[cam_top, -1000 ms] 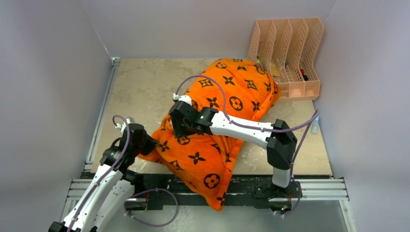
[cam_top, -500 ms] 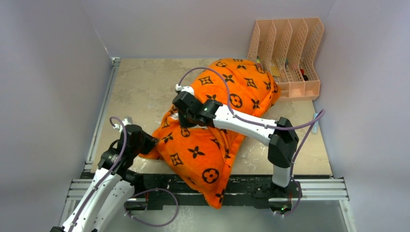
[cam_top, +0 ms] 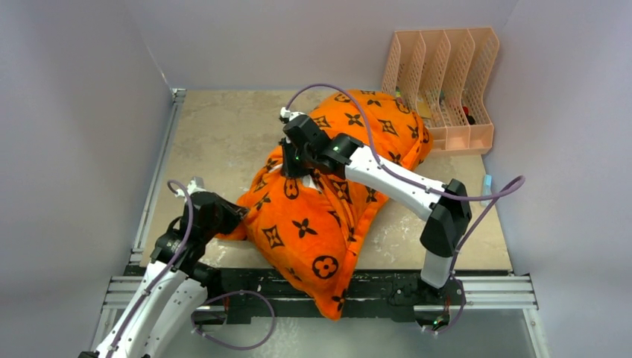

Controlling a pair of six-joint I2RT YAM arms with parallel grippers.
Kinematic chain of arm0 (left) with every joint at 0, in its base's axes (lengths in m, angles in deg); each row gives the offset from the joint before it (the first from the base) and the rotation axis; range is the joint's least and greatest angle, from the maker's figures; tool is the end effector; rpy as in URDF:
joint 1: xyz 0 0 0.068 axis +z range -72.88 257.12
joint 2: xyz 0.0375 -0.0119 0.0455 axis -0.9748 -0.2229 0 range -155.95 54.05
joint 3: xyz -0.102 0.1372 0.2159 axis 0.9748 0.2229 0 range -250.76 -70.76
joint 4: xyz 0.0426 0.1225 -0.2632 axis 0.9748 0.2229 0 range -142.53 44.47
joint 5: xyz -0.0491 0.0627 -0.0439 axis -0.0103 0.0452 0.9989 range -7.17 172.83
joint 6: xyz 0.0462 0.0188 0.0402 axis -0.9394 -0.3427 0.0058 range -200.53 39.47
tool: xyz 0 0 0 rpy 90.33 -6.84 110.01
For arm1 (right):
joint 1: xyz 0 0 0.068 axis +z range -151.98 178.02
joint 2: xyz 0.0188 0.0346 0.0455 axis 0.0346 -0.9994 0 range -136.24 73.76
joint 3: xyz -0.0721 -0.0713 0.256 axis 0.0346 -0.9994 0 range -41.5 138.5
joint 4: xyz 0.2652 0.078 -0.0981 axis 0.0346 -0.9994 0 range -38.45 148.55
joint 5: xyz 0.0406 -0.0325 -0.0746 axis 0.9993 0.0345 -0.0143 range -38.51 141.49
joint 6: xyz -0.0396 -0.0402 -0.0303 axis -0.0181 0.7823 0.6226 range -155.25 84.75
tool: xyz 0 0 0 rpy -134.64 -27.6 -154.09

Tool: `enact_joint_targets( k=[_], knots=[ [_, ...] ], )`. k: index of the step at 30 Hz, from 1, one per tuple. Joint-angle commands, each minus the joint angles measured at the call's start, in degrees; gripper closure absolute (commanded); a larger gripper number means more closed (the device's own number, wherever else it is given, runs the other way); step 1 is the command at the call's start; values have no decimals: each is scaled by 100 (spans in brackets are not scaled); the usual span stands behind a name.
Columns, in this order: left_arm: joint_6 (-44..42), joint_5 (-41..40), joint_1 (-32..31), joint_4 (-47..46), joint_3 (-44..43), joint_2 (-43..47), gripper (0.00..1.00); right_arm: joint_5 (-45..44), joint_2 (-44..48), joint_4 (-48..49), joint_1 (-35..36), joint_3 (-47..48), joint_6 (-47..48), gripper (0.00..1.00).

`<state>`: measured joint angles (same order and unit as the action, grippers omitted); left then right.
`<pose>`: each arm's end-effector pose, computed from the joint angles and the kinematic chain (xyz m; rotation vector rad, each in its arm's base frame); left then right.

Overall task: Remove the pillowcase from the pillow
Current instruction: Remove the pillow from the pillowcase.

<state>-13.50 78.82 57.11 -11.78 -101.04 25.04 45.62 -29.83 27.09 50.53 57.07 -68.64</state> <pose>0.1511 -0.0513 0.2305 -0.9782 2.1513 -0.7076 0.2868 0.3658 0.3346 -0.3233 2.2765 0.7035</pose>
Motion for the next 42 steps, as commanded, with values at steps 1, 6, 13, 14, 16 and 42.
enact_joint_targets(
  k=[1, 6, 13, 14, 16, 42],
  knots=[
    [-181, -65, -3, 980, 176, -88, 100, -135, 416, 529, -742, 443, 959, 100],
    [-141, 160, -3, 546, 281, -242, 100, 2787, 627, 854, -419, -377, 1226, 100],
    [64, 129, -3, 12, 157, -299, 91, 1551, 786, 708, 1539, -1564, 1603, 95],
    [65, 127, -3, -8, 107, -313, 84, 1367, 792, 757, 1624, -1723, 1478, 95],
    [85, 125, -3, -15, 54, -318, 70, 1186, 852, 998, 1716, -1994, 1170, 92],
    [-900, 824, -3, 609, -1523, -276, 27, 1230, 1507, 4246, 1902, -4170, -400, 72]
  ],
)
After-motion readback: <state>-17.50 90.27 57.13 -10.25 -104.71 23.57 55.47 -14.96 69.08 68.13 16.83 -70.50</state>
